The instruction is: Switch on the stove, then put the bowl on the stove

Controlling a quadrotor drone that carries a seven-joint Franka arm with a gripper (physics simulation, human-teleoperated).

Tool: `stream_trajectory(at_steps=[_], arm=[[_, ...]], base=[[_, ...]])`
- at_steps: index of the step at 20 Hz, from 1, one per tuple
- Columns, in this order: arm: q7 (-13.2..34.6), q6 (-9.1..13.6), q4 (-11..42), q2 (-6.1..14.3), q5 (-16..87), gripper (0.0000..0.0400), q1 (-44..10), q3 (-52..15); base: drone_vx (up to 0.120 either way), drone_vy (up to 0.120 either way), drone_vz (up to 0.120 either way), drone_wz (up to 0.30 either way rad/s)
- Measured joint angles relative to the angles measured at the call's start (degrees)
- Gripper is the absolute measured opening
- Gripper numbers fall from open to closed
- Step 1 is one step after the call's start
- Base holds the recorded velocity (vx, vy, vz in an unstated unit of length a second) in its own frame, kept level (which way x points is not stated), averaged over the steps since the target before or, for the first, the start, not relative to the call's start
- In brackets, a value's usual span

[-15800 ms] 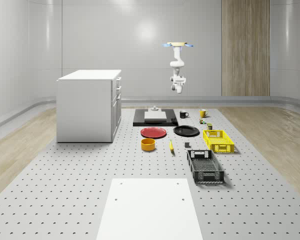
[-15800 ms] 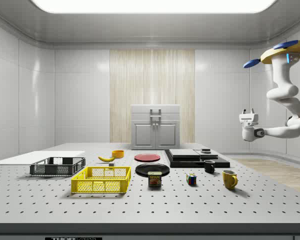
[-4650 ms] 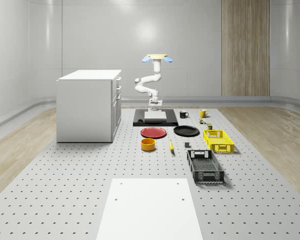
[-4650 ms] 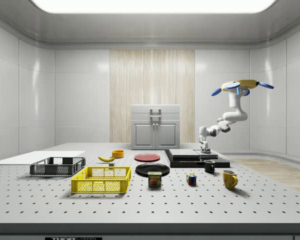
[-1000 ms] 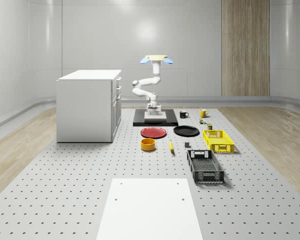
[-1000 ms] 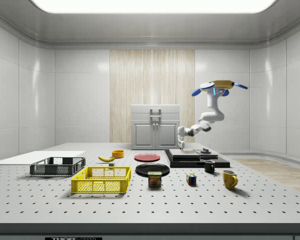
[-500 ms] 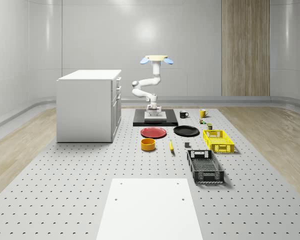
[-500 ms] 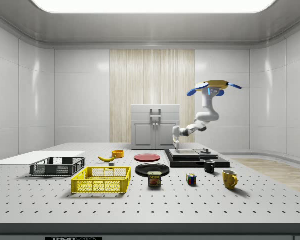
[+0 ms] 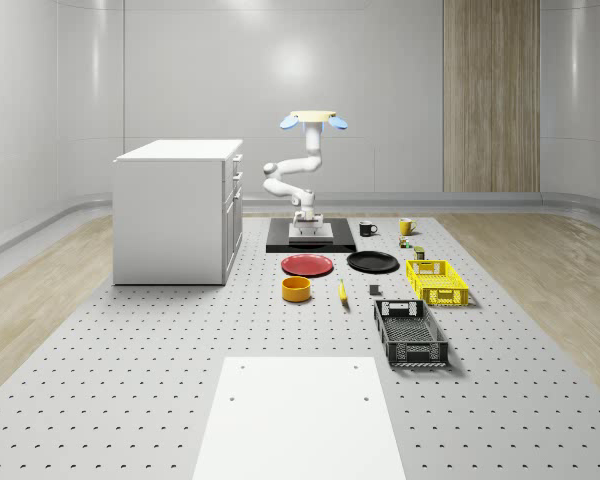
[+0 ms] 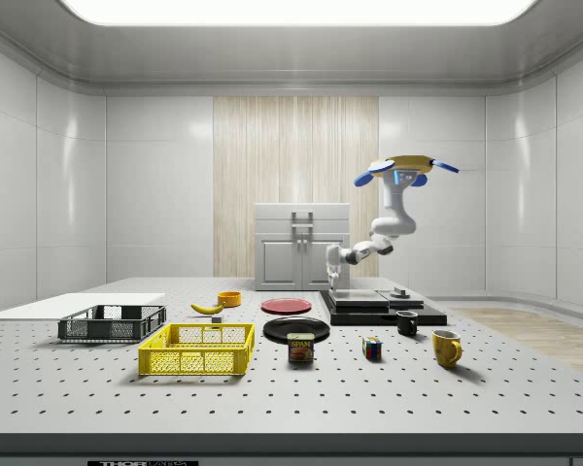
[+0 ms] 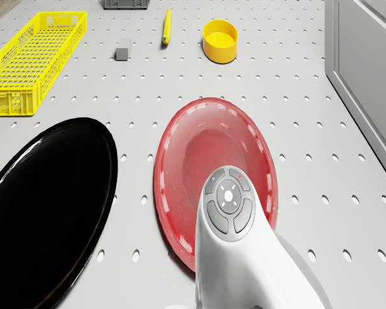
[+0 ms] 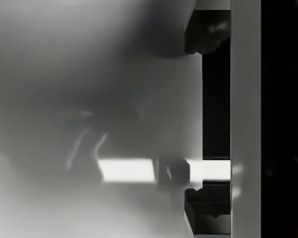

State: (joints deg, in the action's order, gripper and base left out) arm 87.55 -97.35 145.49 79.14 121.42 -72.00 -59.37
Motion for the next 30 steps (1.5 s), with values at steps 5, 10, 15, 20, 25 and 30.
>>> stream_trajectory(at_steps=[5,10,15,20,25,30], arm=[[0.0,-0.1,0.0,0.1,-0.1,0.0400,-0.1,0.0],[0.1,-0.2,0.0,0.2,-0.1,0.0400,-0.1,0.0],[0.1,-0.3,0.0,0.3,-0.2,0.0400,-0.2,0.0],[0.2,-0.4,0.0,0.4,-0.2,0.0400,-0.2,0.0],[0.2,-0.4,0.0,0.5,-0.2,0.0400,-0.3,0.0],[0.3,-0.5,-0.1,0.5,-0.3,0.0400,-0.3,0.0]], base=[[0.120,0.000,0.080,0.000],[0.120,0.000,0.000,0.000],[0.120,0.000,0.000,0.000],[0.120,0.000,0.000,0.000],[0.120,0.000,0.000,0.000],[0.120,0.000,0.000,0.000]])
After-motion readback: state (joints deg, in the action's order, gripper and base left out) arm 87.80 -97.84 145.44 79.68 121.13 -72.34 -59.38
